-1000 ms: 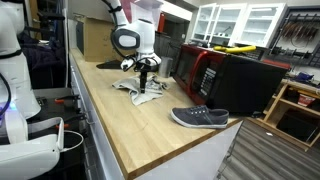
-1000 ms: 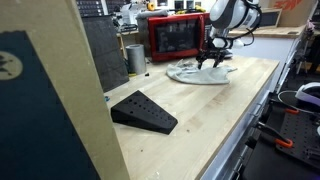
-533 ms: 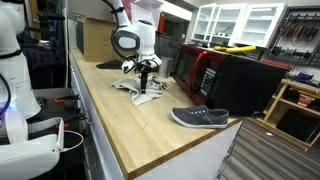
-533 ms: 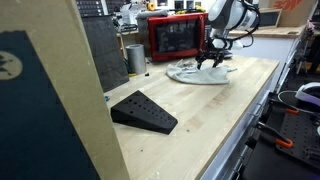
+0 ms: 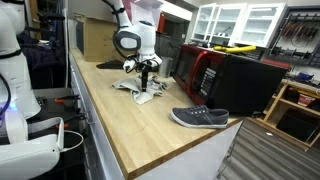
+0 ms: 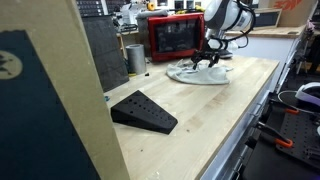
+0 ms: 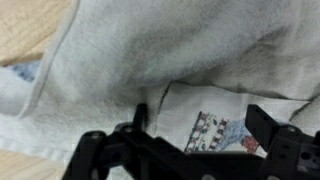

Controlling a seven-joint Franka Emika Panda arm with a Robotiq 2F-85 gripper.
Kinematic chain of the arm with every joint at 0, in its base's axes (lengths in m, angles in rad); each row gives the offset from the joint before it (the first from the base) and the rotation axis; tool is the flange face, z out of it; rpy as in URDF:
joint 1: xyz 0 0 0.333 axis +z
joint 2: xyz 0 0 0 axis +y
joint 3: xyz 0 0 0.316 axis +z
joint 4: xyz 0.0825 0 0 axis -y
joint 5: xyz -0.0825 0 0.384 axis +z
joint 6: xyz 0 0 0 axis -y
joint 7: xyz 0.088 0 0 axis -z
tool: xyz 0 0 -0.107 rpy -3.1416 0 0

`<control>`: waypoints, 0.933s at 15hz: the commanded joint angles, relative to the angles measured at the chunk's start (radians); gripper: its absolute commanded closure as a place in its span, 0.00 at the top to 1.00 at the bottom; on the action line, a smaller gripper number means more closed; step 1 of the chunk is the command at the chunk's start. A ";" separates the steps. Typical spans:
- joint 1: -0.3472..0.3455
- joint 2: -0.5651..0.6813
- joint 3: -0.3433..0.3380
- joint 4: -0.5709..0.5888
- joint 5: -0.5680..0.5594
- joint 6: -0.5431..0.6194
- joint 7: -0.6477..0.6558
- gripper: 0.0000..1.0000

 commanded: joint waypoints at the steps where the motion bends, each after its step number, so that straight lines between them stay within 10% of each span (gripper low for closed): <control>1: -0.005 0.033 0.021 0.036 0.034 0.009 -0.024 1.00; 14: -0.008 0.012 0.083 0.059 0.103 -0.013 -0.042 1.00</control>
